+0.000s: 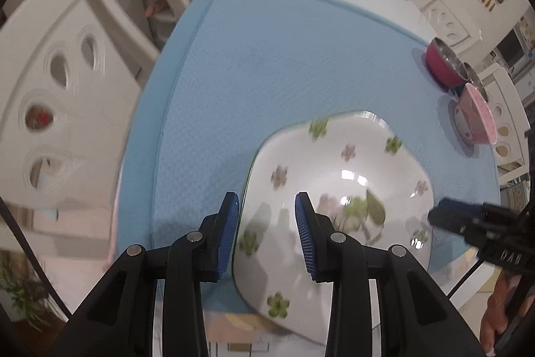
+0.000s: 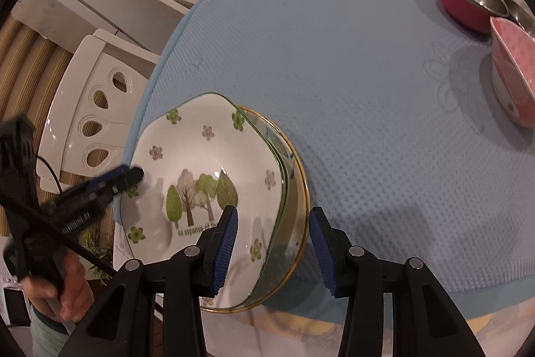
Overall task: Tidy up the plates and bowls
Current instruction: 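Move both grippers to the pink polka-dot bowl and close on its rim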
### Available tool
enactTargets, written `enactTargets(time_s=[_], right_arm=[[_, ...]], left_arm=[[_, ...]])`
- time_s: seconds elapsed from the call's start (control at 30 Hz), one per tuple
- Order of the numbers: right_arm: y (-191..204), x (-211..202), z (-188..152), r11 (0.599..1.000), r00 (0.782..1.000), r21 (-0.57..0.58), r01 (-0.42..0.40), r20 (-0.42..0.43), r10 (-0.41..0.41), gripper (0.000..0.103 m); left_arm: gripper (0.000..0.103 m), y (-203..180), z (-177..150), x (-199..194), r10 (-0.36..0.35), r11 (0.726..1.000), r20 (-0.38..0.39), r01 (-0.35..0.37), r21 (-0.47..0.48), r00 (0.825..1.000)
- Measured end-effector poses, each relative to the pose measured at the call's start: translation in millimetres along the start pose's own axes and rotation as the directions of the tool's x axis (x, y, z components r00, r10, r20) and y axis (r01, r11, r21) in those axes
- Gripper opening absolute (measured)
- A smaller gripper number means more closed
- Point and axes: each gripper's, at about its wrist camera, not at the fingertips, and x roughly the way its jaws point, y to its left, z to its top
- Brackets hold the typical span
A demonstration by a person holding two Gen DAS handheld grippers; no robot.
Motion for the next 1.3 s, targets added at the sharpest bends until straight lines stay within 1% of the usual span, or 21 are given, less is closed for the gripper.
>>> enactTargets(time_s=[0.07,0.1,0.17,0.2,0.3,0.4,0.47,0.53,0.57,0.63,0.67,0.7,0.77,0.8,0.83,0.9,0.97,1.03,1.1,1.17,1.3], right_arm=[[-3.5,-4.2,0.2,1.000,1.000,0.017,-0.002,0.001,0.002,0.044],[-5.8,-7.1,1.7,1.000,1.000,0.025,-0.006,0.005,0.005,0.044],[-11.9,-14.8,6.6,0.999,1.000,0.043,-0.004,0.024,0.003,0.044],[-15.8,-20.2,10.6,0.998,0.999,0.055,-0.001,0.040,-0.002,0.044],[-28.4,-33.2,20.4,0.995,0.997,0.100,-0.003,0.076,-0.005,0.048],[-49.3,-50.3,25.6,0.985,0.993,0.173,0.000,0.117,-0.020,0.049],[-71.0,-66.9,25.2,0.970,0.986,0.243,0.006,0.159,-0.047,0.052],[-97.9,-83.7,20.5,0.943,0.977,0.331,0.010,0.198,-0.080,0.054],[-110.4,-89.8,16.9,0.927,0.974,0.375,0.005,0.210,-0.090,0.054],[-140.2,-101.6,8.7,0.882,0.968,0.471,-0.017,0.228,-0.103,0.054],[-154.8,-106.5,4.9,0.862,0.966,0.506,-0.027,0.235,-0.108,0.054],[-164.7,-109.8,3.0,0.848,0.964,0.530,-0.027,0.238,-0.118,0.054],[-190.1,-119.9,-2.0,0.820,0.956,0.572,-0.004,0.242,-0.164,0.054],[-199.1,-123.0,-2.1,0.813,0.954,0.582,0.003,0.243,-0.178,0.054],[-210.7,-126.3,-1.4,0.807,0.951,0.590,0.009,0.243,-0.189,0.054],[-227.2,-130.1,2.7,0.805,0.948,0.593,0.027,0.240,-0.208,0.054],[-244.3,-133.2,15.5,0.817,0.947,0.573,0.060,0.225,-0.228,0.054],[-256.8,-129.2,26.9,0.838,0.953,0.536,0.101,0.190,-0.237,0.054],[-268.8,-120.3,40.3,0.857,0.956,0.494,0.144,0.154,-0.249,0.054],[-280.1,-111.4,48.5,0.872,0.963,0.463,0.160,0.120,-0.241,0.054],[-293.1,-96.8,61.9,0.903,0.974,0.405,0.143,0.106,-0.201,0.054]], left_arm=[[0.032,-8.3,12.9,-7.7,0.018,0.999,0.049,-0.020,0.027,0.999],[0.032,-11.0,17.9,-12.0,0.015,0.999,0.074,-0.018,0.042,0.997],[0.032,-24.4,32.1,-17.3,-0.020,0.997,0.113,0.011,0.080,0.993],[0.032,-32.8,39.4,-17.6,-0.042,0.994,0.119,0.030,0.103,0.992],[0.033,-64.0,60.2,-11.1,-0.098,0.979,0.103,0.077,0.188,0.990],[0.033,-94.2,75.9,-3.0,-0.155,0.957,0.076,0.130,0.259,0.985],[0.033,-118.0,83.7,1.4,-0.199,0.937,0.063,0.171,0.304,0.978],[0.035,-146.5,91.1,3.3,-0.221,0.915,0.066,0.184,0.358,0.973],[0.039,-161.7,94.8,4.7,-0.228,0.905,0.063,0.188,0.381,0.972],[0.051,-183.9,100.0,7.0,-0.254,0.890,0.052,0.213,0.404,0.966],[0.064,-194.5,102.4,8.1,-0.275,0.882,0.046,0.233,0.410,0.960],[0.072,-204.4,104.8,9.5,-0.302,0.873,0.043,0.258,0.415,0.952],[0.072,-229.5,111.5,14.3,-0.356,0.851,0.021,0.315,0.421,0.934],[0.072,-238.0,113.0,17.9,-0.368,0.846,0.007,0.332,0.418,0.930],[0.072,-250.7,117.0,25.8,-0.378,0.844,-0.018,0.353,0.405,0.925],[0.072,-271.6,123.3,40.9,-0.383,0.850,-0.049,0.372,0.373,0.923],[0.071,-284.1,126.6,53.3,-0.382,0.857,-0.075,0.384,0.343,0.921],[0.070,-297.5,128.0,68.3,-0.379,0.870,-0.105,0.393,0.299,0.919],[0.069,-305.6,128.4,82.3,-0.360,0.884,-0.126,0.381,0.270,0.925],[0.067,-312.9,126.1,94.8,-0.329,0.899,-0.143,0.356,0.255,0.933],[0.054,-316.9,125.1,108.8,-0.312,0.915,-0.158,0.341,0.215,0.937]])
